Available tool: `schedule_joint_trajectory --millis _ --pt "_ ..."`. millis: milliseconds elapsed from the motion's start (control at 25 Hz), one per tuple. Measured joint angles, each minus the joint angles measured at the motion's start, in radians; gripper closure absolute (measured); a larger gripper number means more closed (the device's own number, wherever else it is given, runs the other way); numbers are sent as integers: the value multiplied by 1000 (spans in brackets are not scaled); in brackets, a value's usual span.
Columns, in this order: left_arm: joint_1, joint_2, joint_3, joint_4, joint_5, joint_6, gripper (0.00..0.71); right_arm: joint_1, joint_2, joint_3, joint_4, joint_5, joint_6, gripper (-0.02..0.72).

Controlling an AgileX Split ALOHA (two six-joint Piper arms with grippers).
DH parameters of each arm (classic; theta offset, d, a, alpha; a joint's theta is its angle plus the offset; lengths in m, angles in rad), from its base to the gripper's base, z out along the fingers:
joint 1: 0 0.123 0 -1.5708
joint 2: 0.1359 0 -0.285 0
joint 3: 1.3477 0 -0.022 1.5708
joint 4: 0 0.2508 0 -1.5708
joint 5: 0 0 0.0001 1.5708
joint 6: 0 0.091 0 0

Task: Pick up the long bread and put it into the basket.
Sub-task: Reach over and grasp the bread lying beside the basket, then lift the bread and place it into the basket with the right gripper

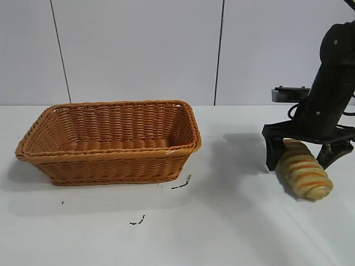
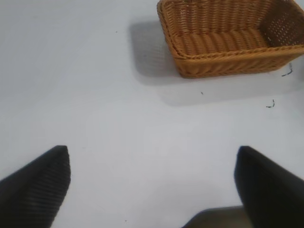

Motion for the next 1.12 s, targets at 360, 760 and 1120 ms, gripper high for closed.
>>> schedule_joint_trajectory --millis 360,760,1120 --pt "0 0 0 0 0 0 18 0 -133 0 -23 51 0 573" --pt "0 0 0 0 0 0 18 0 -253 -151 -18 215 0 574" --pt "0 0 0 0 0 0 18 112 -196 -446 -34 288 0 586"
